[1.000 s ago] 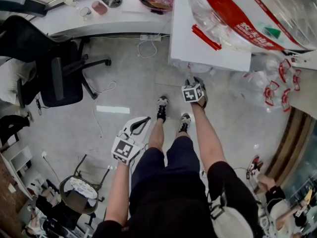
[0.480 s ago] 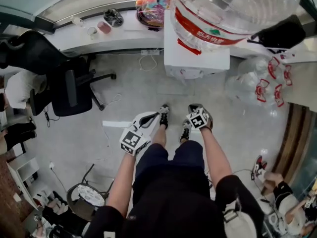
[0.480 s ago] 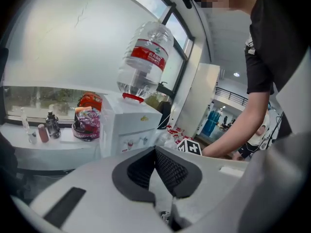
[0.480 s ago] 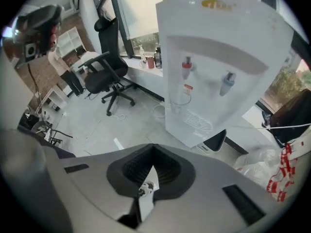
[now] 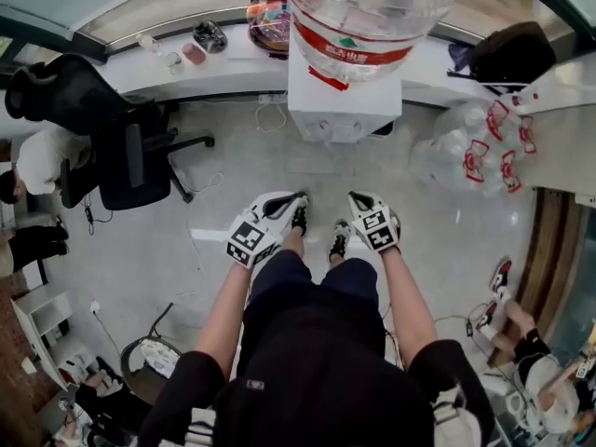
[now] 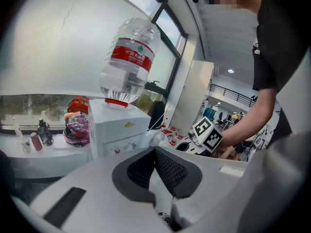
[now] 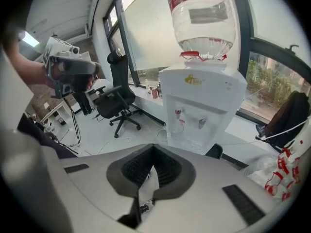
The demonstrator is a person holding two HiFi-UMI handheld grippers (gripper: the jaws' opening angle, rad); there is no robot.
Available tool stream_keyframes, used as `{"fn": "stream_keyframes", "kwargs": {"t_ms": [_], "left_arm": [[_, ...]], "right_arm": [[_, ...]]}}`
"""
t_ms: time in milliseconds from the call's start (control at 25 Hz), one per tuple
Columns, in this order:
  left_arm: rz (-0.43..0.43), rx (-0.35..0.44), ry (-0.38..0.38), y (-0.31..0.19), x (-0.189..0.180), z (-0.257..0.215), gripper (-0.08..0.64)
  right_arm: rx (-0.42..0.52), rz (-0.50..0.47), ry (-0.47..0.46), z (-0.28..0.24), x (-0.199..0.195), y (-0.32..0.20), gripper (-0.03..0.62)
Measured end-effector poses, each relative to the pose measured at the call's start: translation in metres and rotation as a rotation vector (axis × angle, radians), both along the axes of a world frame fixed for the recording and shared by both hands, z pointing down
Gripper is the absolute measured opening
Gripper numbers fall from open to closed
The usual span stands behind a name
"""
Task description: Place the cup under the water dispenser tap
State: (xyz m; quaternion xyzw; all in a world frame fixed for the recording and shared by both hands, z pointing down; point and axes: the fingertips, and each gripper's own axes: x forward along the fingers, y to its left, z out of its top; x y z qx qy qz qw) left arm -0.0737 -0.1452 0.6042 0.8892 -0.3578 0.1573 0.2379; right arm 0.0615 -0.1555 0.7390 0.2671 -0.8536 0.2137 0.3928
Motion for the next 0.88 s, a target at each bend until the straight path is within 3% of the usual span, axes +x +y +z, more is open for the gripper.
{"fn": "stream_keyframes", "kwargs": {"t_ms": [200,440,880], "left_arm": [[0.019,0.037,-0.01,0.006,0.033,-0.018,0.0],[-0.016,0.078,-0.007,0.019,0.064,-0.04,0.0],[-0.047,0.13,-0.038,0.055,0.098,-0.062,0.0]], "right_arm": [[0.021,-0.033,-0.037,-0.035,0.023,0.019,-0.006],[0.042,-0.112,-0.017,-0.059,0.055,0.047,-0.006],[0.181,-0.152,-0.153,-0.134,0.064,0.048,-0.006]]}}
